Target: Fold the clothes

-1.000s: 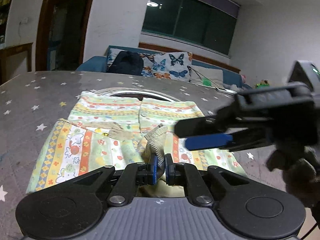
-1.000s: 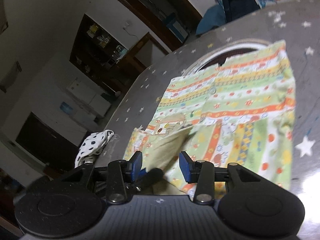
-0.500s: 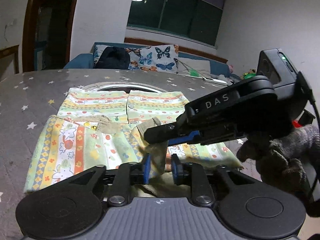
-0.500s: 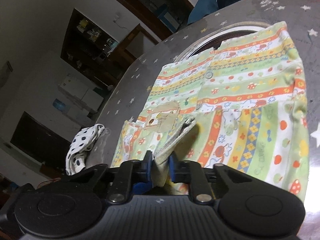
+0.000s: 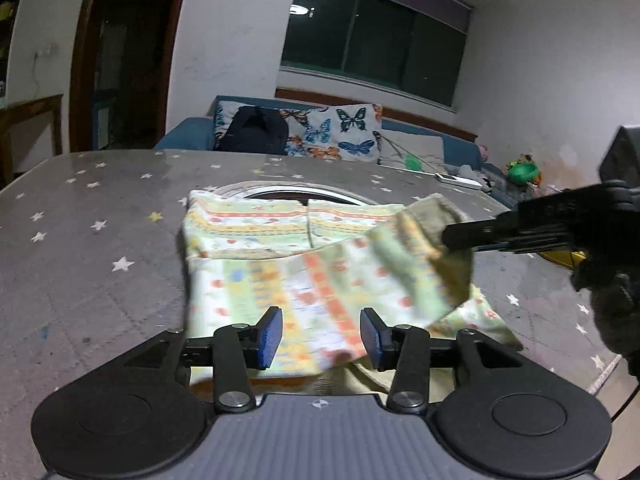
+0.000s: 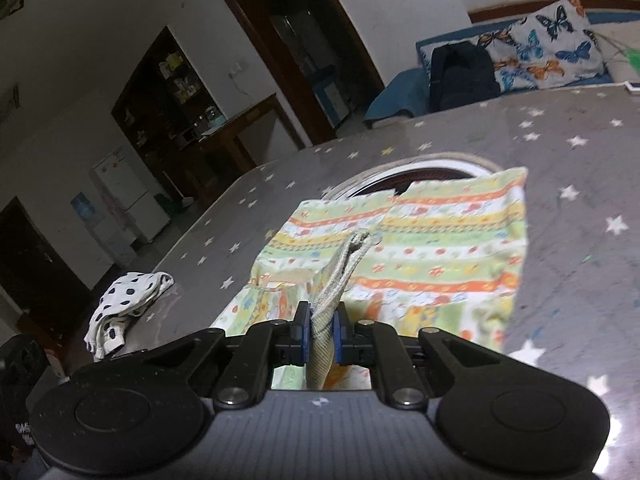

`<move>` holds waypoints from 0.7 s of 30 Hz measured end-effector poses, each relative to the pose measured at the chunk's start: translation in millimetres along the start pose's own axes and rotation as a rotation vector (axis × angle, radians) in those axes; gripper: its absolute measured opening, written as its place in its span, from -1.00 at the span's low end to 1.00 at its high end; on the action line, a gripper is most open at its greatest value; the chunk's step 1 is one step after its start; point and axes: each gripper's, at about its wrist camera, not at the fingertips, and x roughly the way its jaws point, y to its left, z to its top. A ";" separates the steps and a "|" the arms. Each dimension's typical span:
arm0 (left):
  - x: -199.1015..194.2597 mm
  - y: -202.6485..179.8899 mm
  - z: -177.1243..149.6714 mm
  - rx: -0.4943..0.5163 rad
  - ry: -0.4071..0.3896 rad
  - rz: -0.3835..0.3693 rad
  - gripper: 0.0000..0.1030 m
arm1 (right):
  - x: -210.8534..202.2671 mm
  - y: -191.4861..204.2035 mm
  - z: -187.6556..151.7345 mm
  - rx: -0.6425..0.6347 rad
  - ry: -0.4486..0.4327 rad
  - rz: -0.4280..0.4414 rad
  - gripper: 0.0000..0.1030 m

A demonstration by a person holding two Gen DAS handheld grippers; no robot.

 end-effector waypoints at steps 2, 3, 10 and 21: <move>1.1 3.4 0.4 0.000 0.007 0.015 -0.10 | -1.7 -2.6 0.5 0.003 -0.004 -0.011 -0.81; 2.5 5.3 0.6 -0.002 0.014 0.023 -0.10 | -2.2 -4.2 0.6 0.006 -0.007 -0.016 -0.81; 8.7 17.2 6.2 -0.003 0.025 0.104 -0.10 | 10.0 -6.6 -2.3 0.020 0.018 -0.010 -0.80; 35.8 44.5 8.8 -0.062 0.103 0.183 -0.36 | 8.6 16.8 14.4 -0.044 -0.013 0.047 -0.80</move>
